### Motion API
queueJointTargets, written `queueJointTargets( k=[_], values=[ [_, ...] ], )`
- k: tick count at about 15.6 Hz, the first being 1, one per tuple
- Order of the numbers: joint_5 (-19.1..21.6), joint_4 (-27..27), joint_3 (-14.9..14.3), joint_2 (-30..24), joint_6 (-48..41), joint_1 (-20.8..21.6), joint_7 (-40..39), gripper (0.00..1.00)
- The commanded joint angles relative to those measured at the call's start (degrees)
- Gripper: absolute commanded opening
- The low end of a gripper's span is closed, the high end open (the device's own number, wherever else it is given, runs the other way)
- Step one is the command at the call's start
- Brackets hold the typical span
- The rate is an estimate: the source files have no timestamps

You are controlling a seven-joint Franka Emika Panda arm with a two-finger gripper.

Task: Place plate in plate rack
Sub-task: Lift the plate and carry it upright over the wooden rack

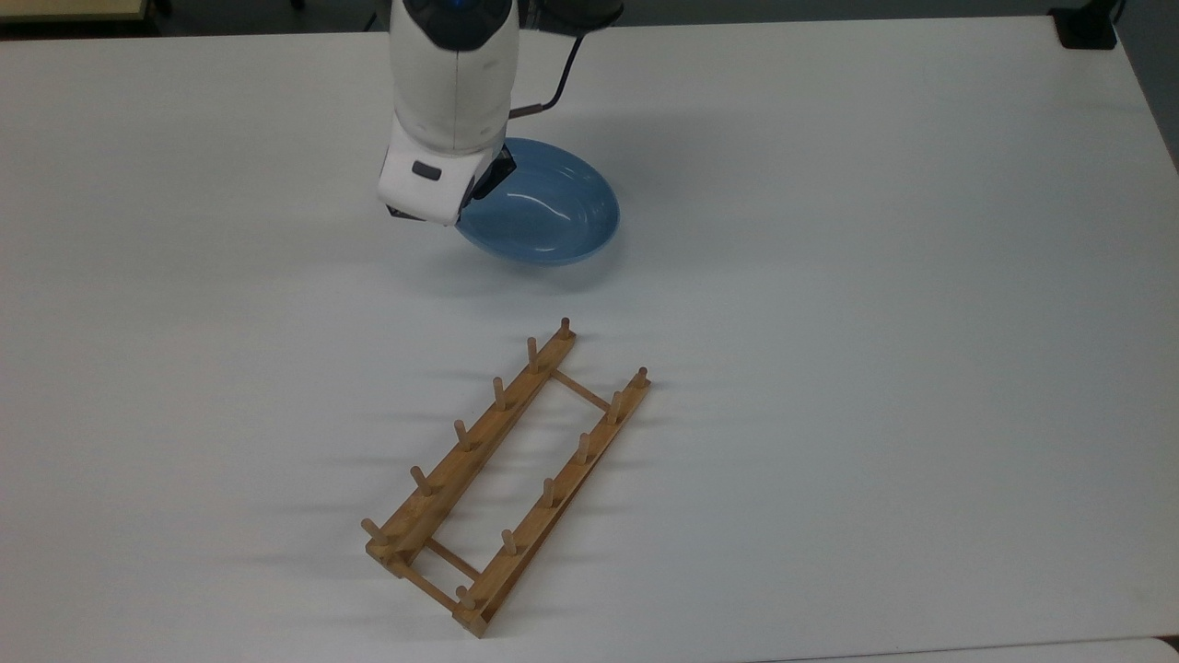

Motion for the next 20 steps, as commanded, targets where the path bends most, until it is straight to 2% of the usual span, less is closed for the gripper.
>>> queueJointTargets(
  k=[1,9,13,16,20],
  values=[
    [0.24,3.66,0.03,-1.84,-2.71,1.4,-0.12,0.0],
    [-0.02,10.42,0.03,-3.17,-1.66,2.72,9.1,0.0],
    [-0.81,11.22,-0.15,-2.99,7.98,2.63,14.71,0.0],
    [-6.33,11.13,-0.15,-1.94,11.78,2.72,20.17,0.0],
    [-11.61,11.04,-0.15,-0.53,20.3,2.81,30.88,0.0]
  ],
)
